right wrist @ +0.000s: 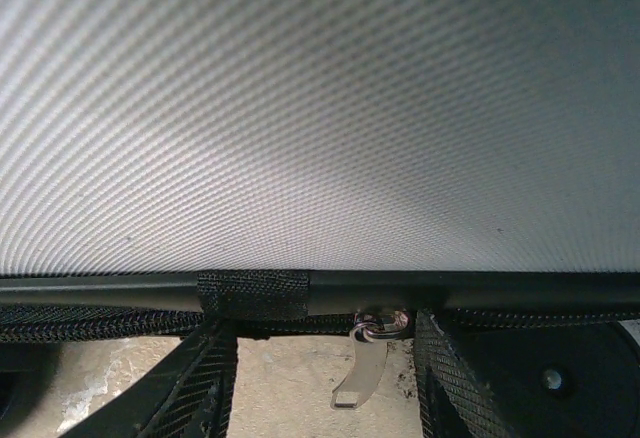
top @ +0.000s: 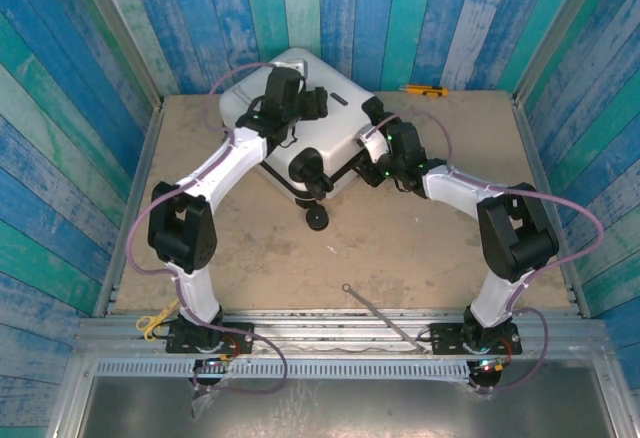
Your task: Pack the luggage
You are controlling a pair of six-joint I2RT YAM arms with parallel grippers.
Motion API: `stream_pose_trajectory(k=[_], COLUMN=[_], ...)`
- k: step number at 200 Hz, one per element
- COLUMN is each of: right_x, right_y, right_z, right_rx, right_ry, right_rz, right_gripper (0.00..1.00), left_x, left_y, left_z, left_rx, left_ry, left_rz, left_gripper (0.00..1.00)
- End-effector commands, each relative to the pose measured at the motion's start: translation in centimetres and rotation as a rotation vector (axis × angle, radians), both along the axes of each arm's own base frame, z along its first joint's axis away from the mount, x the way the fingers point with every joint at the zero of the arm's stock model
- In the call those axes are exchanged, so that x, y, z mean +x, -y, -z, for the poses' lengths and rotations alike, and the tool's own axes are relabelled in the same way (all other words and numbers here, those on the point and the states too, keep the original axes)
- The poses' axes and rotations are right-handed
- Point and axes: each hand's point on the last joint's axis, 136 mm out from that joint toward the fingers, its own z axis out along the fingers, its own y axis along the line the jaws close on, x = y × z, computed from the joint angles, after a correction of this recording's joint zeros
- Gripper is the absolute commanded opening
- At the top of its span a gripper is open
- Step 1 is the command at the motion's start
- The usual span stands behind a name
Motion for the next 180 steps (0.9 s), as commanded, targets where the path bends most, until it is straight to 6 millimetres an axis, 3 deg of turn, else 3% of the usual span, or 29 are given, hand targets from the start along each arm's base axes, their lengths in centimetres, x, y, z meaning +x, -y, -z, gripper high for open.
stream_pose_trajectory(k=[1, 39, 93, 180], right_x=[1.5, 1.3, -0.5, 1.0], right_y=[2.2, 3.4, 4.2, 2.0], right_z=[2.9, 3.6, 1.4, 1.9], right_rx=[-0.073, -0.094, -0.046, 0.001], right_ry=[-0.052, -0.094, -0.067, -0.053], right_rz=[0.115, 0.189, 0.213, 0.148], right_gripper=[0.47, 0.46, 0.57, 0.6], left_x=[0.6, 0.5, 0.5, 0.4], left_y=[0.7, 0.9, 1.1, 1.5], left_z=[1.4, 1.9, 2.3, 2.6], left_rx=[0.017, 0.023, 0.02, 0.01], left_ry=[-0.03, -0.045, -0.05, -0.059], left_rz=[0.029, 0.044, 0.051, 0.069], left_gripper=[0.83, 0.82, 0.81, 0.8])
